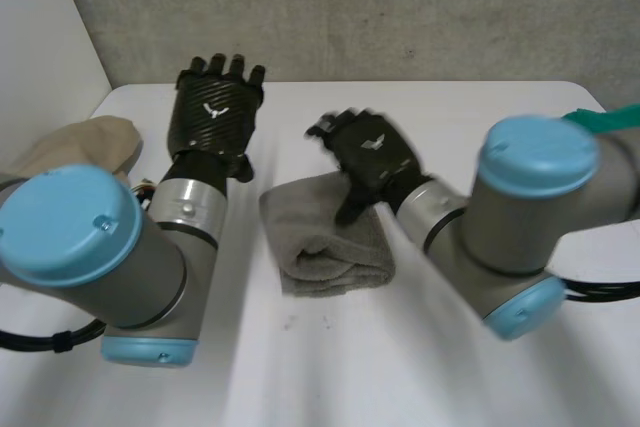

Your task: Fold the laundry.

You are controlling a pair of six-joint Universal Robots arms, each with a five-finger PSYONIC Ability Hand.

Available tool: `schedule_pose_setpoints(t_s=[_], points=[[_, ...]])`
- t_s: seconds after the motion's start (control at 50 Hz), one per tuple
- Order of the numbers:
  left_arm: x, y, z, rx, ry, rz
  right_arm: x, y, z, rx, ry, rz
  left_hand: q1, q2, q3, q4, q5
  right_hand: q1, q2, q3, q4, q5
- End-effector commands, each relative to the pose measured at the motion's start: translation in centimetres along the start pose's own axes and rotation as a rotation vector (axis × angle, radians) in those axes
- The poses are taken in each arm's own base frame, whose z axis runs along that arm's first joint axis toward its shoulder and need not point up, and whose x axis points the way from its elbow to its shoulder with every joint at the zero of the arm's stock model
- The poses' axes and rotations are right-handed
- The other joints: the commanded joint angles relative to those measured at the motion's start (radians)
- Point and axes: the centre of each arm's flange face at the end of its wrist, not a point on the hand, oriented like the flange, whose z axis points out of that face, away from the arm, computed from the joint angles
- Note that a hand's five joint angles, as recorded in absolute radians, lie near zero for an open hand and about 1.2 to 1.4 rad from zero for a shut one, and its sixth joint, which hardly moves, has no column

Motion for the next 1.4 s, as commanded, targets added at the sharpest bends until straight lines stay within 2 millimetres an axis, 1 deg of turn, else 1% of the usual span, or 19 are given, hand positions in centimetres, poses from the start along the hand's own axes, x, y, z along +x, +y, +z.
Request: schedule_pose_setpoints(t_s=[0.02, 0.08, 0.16, 0.26, 0.32, 0.38, 0.44, 0.54, 0.56, 0.62, 0.64, 0.74, 0.8, 0.92, 0.96, 1.0, 1.12, 1.28, 1.4], points=[[4.0, 0.7, -0.4, -0.144, 0.177, -0.110, 3.0, 0.7, -0.2, -0.104, 0.068, 0.166, 0.023, 0.013, 0.006, 0.015, -0.002, -0.028, -0.046, -0.042, -0.059, -0.067], [4.6, 1.9, -0.6, -0.218, 0.199, -0.134, 3.3, 2.3, 0.7, -0.175, 0.069, 0.156, 0.020, 0.010, 0.003, 0.012, -0.005, -0.028, -0.046, -0.042, -0.059, -0.067], [5.4, 4.6, -1.1, -0.358, 0.231, -0.120, 3.2, 4.9, 1.4, -0.274, 0.056, 0.164, 0.020, 0.010, 0.003, 0.012, -0.005, -0.028, -0.046, -0.042, -0.059, -0.067], [5.2, 6.7, -1.4, -0.473, 0.217, -0.084, 3.1, 7.9, 2.0, -0.383, 0.039, 0.093, 0.020, 0.010, 0.003, 0.012, -0.005, -0.028, -0.046, -0.042, -0.059, -0.067], [4.7, 8.1, -1.1, -0.528, 0.200, -0.075, 3.1, 8.8, 2.1, -0.408, 0.030, 0.033, 0.020, 0.010, 0.003, 0.012, -0.005, -0.028, -0.046, -0.042, -0.059, -0.067], [4.2, 8.4, -0.6, -0.536, 0.188, -0.074, 3.2, 9.0, 2.3, -0.416, 0.027, -0.030, 0.023, 0.013, 0.006, 0.015, -0.002, -0.028, -0.046, -0.042, -0.059, -0.067], [4.2, 7.9, -0.5, -0.524, 0.193, -0.079, 3.0, 7.8, 2.3, -0.388, 0.026, -0.060, 0.020, 0.010, 0.003, 0.012, -0.005, -0.028, -0.046, -0.042, -0.059, -0.067], [4.2, 6.0, -0.1, -0.466, 0.202, -0.095, 3.3, 3.6, 1.7, -0.295, 0.040, -0.078, 0.008, -0.001, -0.009, 0.000, -0.017, -0.028, -0.046, -0.042, -0.059, -0.067], [3.7, 4.3, 0.2, -0.418, 0.208, -0.110, 3.3, 3.0, 1.5, -0.281, 0.043, -0.080, 0.005, -0.004, -0.012, -0.003, -0.020, -0.028, -0.046, -0.042, -0.059, -0.067], [2.7, 1.5, 0.5, -0.337, 0.224, -0.136, 3.4, 1.1, 0.9, -0.223, 0.059, -0.097, 0.008, -0.001, -0.009, 0.000, -0.017, -0.028, -0.046, -0.042, -0.059, -0.067], [2.0, -0.4, 0.6, -0.280, 0.246, -0.152, 3.4, 0.7, 0.7, -0.207, 0.062, -0.105, 0.023, 0.013, 0.006, 0.014, -0.002, -0.028, -0.046, -0.042, -0.059, -0.067], [1.2, -4.5, -0.1, -0.156, 0.361, -0.179, 2.8, -0.6, -1.2, -0.115, 0.079, -0.160, 0.029, 0.019, 0.012, 0.020, 0.004, -0.028, -0.046, -0.042, -0.059, -0.067], [0.2, -5.8, -0.5, -0.134, 0.418, -0.191, 2.3, 0.2, -2.0, -0.118, 0.074, -0.186, 0.032, 0.022, 0.015, 0.023, 0.007, -0.028, -0.046, -0.042, -0.059, -0.067], [-1.2, -6.2, -1.3, -0.177, 0.515, -0.208, 0.2, 3.8, -3.5, -0.173, 0.017, -0.207, 0.026, 0.016, 0.009, 0.018, 0.001, -0.028, -0.046, -0.042, -0.059, -0.067], [-1.2, -6.5, -1.6, -0.180, 0.563, -0.221, -0.6, 4.8, -3.5, -0.174, -0.002, -0.205, 0.023, 0.013, 0.006, 0.015, -0.002, -0.028, -0.046, -0.042, -0.059, -0.067], [-1.4, -6.7, -1.7, -0.171, 0.578, -0.226, -1.4, 6.7, -3.0, -0.189, -0.021, -0.214, 0.023, 0.013, 0.006, 0.015, -0.002, -0.028, -0.046, -0.042, -0.059, -0.067], [-1.9, -6.8, -1.6, -0.165, 0.576, -0.231, -1.7, 9.9, -1.7, -0.206, -0.026, -0.215, 0.023, 0.013, 0.006, 0.015, -0.002, -0.028, -0.046, -0.042, -0.059, -0.067], [-1.8, -6.8, -1.8, -0.171, 0.578, -0.235, -1.3, 10.2, 0.3, -0.144, -0.008, -0.233, 0.023, 0.013, 0.006, 0.015, -0.002, -0.028, -0.046, -0.042, -0.059, -0.067], [-1.8, -6.8, -1.8, -0.171, 0.577, -0.240, -1.1, 9.7, 1.3, -0.098, -0.005, -0.241, 0.023, 0.013, 0.006, 0.015, -0.002, 0.238, 0.219, 0.224, 0.206, 0.199]])
